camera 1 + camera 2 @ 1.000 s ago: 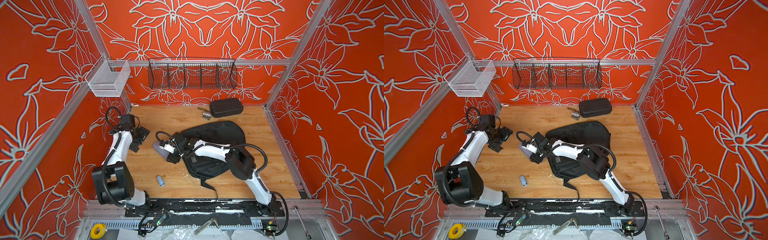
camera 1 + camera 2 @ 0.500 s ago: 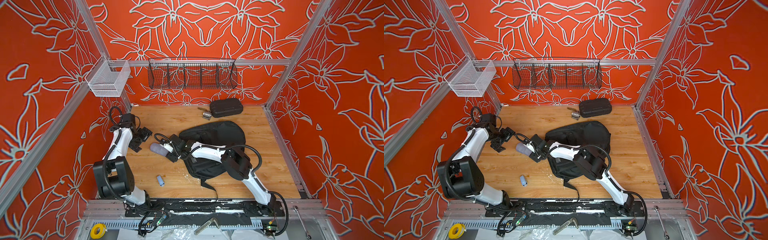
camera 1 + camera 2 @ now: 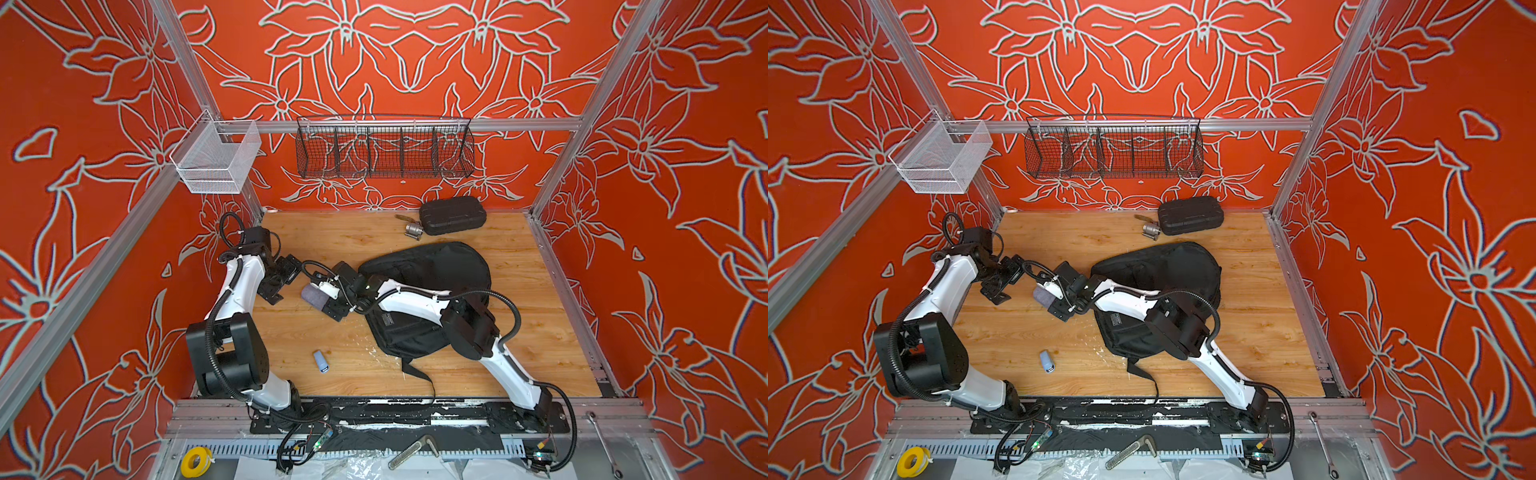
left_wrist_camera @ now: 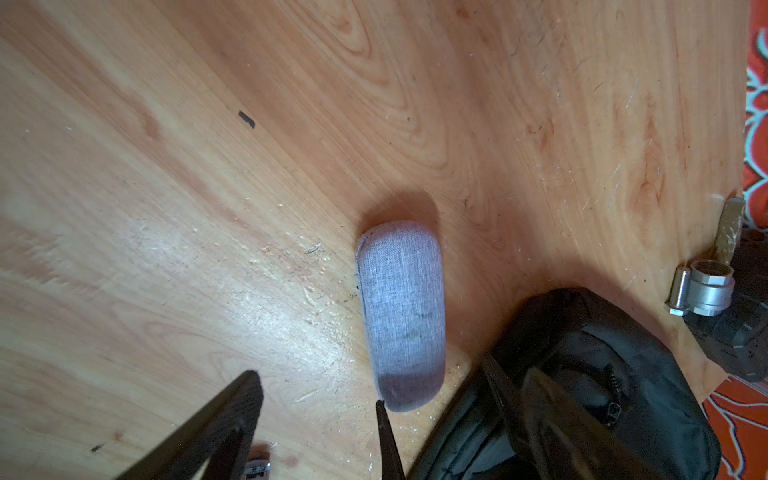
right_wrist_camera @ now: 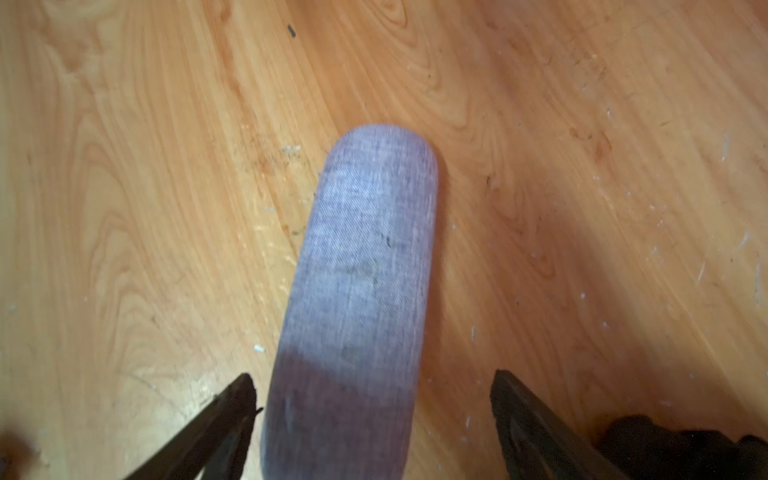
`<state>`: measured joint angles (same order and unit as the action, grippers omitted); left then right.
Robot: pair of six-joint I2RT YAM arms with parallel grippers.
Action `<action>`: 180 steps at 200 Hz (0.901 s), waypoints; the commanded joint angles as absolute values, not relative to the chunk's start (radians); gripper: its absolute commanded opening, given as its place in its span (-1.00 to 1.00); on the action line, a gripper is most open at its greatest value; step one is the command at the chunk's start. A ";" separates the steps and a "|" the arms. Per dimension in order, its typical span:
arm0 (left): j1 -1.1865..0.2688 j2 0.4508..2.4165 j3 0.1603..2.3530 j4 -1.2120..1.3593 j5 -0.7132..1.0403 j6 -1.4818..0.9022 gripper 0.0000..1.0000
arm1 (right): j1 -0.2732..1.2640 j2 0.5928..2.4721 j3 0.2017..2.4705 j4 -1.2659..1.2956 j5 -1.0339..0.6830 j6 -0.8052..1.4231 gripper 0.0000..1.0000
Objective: Pack the student bag
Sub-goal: 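Grasp the grey pencil case with the right gripper and lift it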
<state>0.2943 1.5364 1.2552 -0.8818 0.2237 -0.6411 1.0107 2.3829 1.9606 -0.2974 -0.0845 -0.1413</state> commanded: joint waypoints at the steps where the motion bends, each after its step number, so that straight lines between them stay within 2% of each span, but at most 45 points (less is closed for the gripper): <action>1: 0.293 1.544 1.293 -0.917 0.217 -0.615 0.95 | 1.003 2.452 2.009 -0.374 -0.139 -0.119 0.78; 29: 0.294 1.551 1.317 -0.932 0.210 -0.606 0.95 | 1.008 2.458 1.995 -0.359 -0.200 -0.100 0.76; 55: 0.295 1.556 1.331 -0.941 0.207 -0.600 0.95 | 1.009 2.467 1.988 -0.344 -0.172 -0.072 0.69; 80: 0.295 1.552 1.336 -0.951 0.209 -0.594 1.00 | 1.009 2.444 1.960 -0.318 -0.158 -0.064 0.34; 129: 0.291 1.487 1.353 -0.958 0.258 -0.607 0.75 | 0.998 2.191 1.753 -0.178 -0.105 -0.053 -0.47; 153: 0.246 1.443 1.385 -0.967 0.279 -0.617 0.65 | 0.961 2.022 1.631 -0.219 -0.054 -0.008 -0.55; 180: 0.108 1.430 1.426 -1.003 0.229 -0.617 0.62 | 0.893 1.797 1.429 -0.260 0.029 0.049 -0.55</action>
